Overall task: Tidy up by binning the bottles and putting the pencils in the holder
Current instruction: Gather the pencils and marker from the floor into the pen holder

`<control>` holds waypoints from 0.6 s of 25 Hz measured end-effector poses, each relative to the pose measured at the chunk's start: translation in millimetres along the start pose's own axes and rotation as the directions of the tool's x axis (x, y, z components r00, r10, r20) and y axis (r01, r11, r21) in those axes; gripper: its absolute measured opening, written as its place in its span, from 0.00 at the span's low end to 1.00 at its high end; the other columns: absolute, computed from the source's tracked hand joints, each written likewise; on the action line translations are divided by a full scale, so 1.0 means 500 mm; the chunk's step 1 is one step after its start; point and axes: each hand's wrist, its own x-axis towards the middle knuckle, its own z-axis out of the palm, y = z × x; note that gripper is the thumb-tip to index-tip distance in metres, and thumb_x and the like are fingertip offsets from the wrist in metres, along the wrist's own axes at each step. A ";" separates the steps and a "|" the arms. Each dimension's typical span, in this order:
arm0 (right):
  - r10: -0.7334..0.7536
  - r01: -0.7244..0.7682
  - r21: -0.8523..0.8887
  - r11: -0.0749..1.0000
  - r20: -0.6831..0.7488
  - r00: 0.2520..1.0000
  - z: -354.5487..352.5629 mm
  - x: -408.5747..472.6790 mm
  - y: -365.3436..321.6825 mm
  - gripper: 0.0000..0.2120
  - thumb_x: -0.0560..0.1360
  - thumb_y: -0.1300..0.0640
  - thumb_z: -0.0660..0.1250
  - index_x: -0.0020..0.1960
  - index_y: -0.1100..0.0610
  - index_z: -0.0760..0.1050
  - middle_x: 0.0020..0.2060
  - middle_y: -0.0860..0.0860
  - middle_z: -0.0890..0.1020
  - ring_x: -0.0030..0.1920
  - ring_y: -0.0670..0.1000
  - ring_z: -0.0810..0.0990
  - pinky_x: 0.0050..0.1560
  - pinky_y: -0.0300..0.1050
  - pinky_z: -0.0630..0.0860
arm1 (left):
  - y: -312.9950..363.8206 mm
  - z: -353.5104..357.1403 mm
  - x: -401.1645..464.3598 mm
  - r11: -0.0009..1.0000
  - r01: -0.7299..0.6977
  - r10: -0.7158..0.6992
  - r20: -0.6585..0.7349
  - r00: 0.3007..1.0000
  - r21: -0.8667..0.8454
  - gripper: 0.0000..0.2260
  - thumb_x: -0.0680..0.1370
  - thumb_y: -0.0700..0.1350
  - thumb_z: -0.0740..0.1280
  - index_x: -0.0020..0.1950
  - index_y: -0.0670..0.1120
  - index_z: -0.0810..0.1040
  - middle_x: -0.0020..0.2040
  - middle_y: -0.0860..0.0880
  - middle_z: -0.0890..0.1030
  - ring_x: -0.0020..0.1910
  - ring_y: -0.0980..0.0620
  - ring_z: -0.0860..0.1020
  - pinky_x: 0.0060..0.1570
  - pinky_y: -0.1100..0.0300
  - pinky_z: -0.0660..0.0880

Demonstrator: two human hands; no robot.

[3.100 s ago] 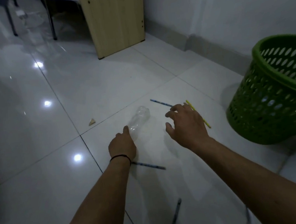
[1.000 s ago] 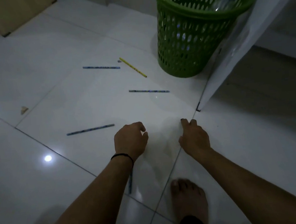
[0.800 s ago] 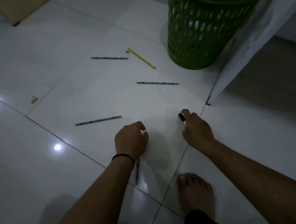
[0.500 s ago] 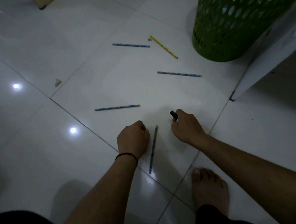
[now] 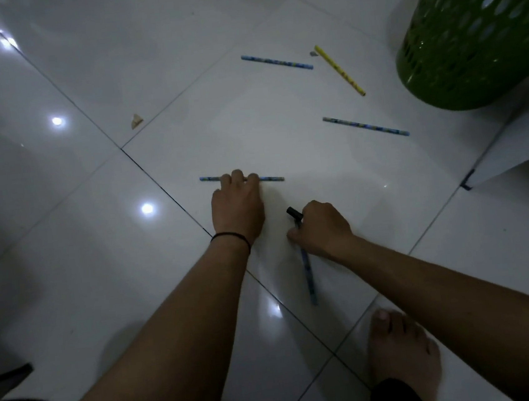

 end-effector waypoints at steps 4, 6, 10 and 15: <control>-0.035 0.028 0.104 0.994 0.068 0.997 -0.010 0.026 0.022 0.14 0.77 0.48 0.64 0.41 0.59 0.72 0.34 0.51 0.75 0.33 0.48 0.72 0.28 0.41 0.64 | 0.006 -0.004 0.049 0.996 -0.061 0.061 0.015 0.998 0.061 0.13 0.77 0.36 0.61 0.59 0.43 0.76 0.53 0.41 0.78 0.54 0.39 0.76 0.49 0.45 0.75; -0.059 0.044 0.171 0.984 0.086 0.995 -0.016 0.027 0.030 0.16 0.79 0.49 0.61 0.37 0.58 0.70 0.34 0.51 0.75 0.32 0.49 0.72 0.29 0.41 0.65 | 0.016 -0.008 0.060 0.994 -0.073 0.069 0.046 0.997 0.085 0.13 0.79 0.36 0.57 0.60 0.43 0.74 0.55 0.41 0.78 0.55 0.39 0.75 0.52 0.46 0.72; -0.065 0.051 0.279 0.959 0.039 0.997 -0.049 0.040 0.051 0.12 0.79 0.51 0.59 0.40 0.56 0.67 0.36 0.55 0.77 0.36 0.57 0.78 0.30 0.44 0.73 | 0.032 -0.008 0.075 0.987 -0.126 0.121 0.058 0.991 0.104 0.11 0.80 0.37 0.55 0.59 0.43 0.72 0.53 0.42 0.79 0.50 0.40 0.77 0.46 0.50 0.71; 0.034 0.038 0.356 0.934 -0.193 0.981 -0.132 0.085 0.099 0.11 0.82 0.52 0.57 0.51 0.59 0.71 0.40 0.55 0.77 0.41 0.60 0.80 0.36 0.52 0.79 | 0.117 -0.036 0.140 0.979 -0.196 0.194 0.041 0.980 0.051 0.13 0.80 0.42 0.54 0.64 0.44 0.68 0.44 0.44 0.81 0.32 0.42 0.71 0.31 0.55 0.62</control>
